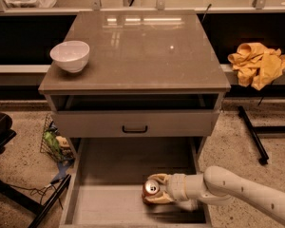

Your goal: Pick coke can from middle drawer and place on counter

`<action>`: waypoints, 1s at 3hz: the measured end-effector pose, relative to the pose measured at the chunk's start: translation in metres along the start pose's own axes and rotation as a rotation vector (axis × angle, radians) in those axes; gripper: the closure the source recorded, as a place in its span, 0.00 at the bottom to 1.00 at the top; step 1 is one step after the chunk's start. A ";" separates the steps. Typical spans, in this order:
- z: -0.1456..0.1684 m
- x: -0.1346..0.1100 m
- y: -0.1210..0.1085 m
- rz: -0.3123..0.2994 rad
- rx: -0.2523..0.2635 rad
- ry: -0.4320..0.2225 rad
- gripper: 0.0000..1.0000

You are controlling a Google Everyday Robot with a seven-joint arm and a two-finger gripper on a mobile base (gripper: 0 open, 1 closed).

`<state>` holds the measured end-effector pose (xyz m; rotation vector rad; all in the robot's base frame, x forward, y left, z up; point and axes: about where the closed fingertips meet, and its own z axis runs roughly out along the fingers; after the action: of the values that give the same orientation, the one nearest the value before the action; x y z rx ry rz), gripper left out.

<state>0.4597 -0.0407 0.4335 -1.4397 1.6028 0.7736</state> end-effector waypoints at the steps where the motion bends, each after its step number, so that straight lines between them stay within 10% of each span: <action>1: 0.001 -0.001 0.001 0.000 -0.003 -0.002 0.95; 3: -0.067 -0.077 -0.027 -0.006 0.015 -0.020 1.00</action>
Offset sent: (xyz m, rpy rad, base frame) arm 0.0005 -0.0033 0.0580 -0.0051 -0.0354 0.0173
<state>0.4751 -0.0663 0.5350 -1.4210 1.5858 0.7689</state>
